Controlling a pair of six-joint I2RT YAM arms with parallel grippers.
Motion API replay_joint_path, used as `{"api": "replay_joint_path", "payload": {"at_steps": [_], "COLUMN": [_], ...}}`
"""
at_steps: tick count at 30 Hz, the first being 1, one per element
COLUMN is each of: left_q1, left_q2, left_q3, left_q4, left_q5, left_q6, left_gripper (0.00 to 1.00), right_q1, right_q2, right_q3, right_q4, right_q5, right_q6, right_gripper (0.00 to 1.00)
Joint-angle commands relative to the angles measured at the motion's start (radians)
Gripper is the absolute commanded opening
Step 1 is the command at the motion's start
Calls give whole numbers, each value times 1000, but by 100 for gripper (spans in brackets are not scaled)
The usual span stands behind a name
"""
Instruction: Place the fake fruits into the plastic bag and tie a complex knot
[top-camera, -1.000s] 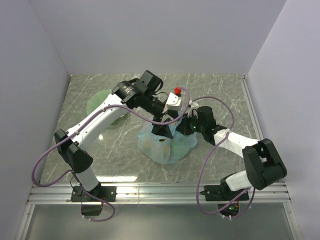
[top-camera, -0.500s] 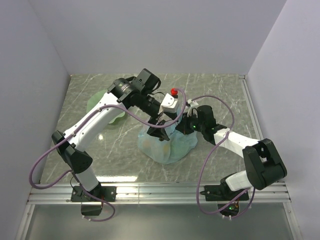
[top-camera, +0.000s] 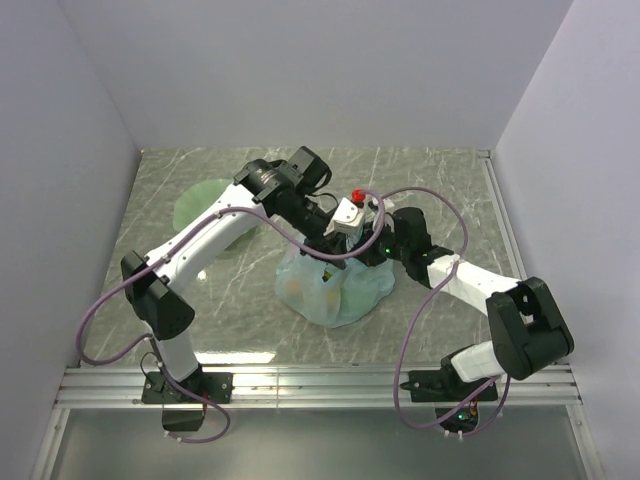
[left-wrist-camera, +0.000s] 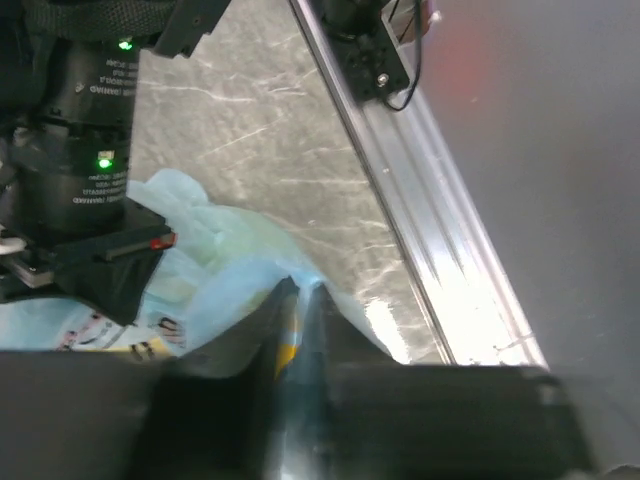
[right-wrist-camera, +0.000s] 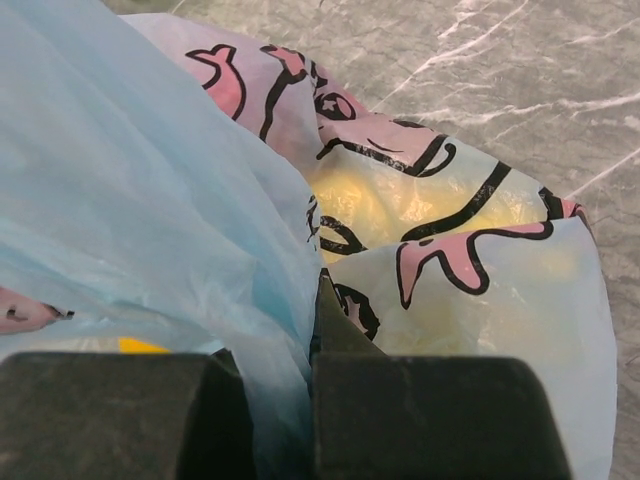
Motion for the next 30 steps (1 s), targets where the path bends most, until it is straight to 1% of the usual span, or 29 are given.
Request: {"api": "replay_joint_path", "payload": {"at_steps": [1,2,4,5,6,7,8,9,10,11,12,13,14,15,16,17,19,22,24,25,26,27,29,30], "left_q1": [15,32,61,107,135,197,222,244,267,267,267,259,252,242,232,229,224,215,209,199,198,196,187,186], "left_q2": [18,12,-13,-61,-95,-132,-221,-270,-324,-417,-453,-482,-516,-527,-533,-545,-548,-542,-539,-539,-540,-540,-542,-539], "left_q3": [50,47,21,-38,-86,-205,-277,-354,-431,-564,-615,-660,-715,-732,-761,-775,-797,-795,-791,-784,-784,-786,-789,-787], "left_q4": [19,36,119,181,381,498,621,765,988,1075,1128,1203,1208,1205,1202,1210,1216,1214,1210,1205,1205,1207,1205,1198], "left_q5": [12,21,47,61,82,87,75,10,-37,-96,-159,-192,-225,-268,-328,-359,-437,-482,-509,-519,-526,-525,-537,-543], "left_q6": [-29,-77,-135,-263,-358,-463,-693,-802,-912,-1041,-1083,-1123,-1175,-1194,-1209,-1255,-1300,-1347,-1358,-1361,-1366,-1369,-1372,-1373], "left_gripper": [10,2,0,0,0,0,0,0,0,0,0,0,0,0,0,0,0,0,0,0,0,0,0,0], "right_q1": [9,10,10,7,5,4,1,-5,-10,-13,-16,-18,-19,-19,-21,-22,-22,-18,-10,-5,8,18,39,67], "right_q2": [-22,-21,-24,-30,-34,-48,-54,-64,-85,-97,-111,-152,-177,-205,-266,-297,-384,-462,-479,-476,-470,-460,-415,-395], "right_q3": [34,31,25,21,19,16,16,18,27,36,44,66,77,88,105,110,125,137,151,151,150,139,121,105], "right_q4": [15,16,15,13,6,3,0,-14,-25,-37,-68,-85,-100,-118,-118,-118,-102,-45,-2,18,41,96,171,249], "right_q5": [12,18,28,34,46,54,58,66,63,55,48,45,42,42,51,54,71,60,31,19,-6,-23,-44,-64], "right_q6": [-29,-36,-45,-48,-52,-56,-57,-59,-60,-60,-62,-62,-60,-63,-63,-65,-62,-42,-14,-4,22,33,56,59], "right_gripper": [0,0,0,0,0,0,0,1,5,11,26,34,40,50,55,58,65,72,74,78,80,85,87,91]}}
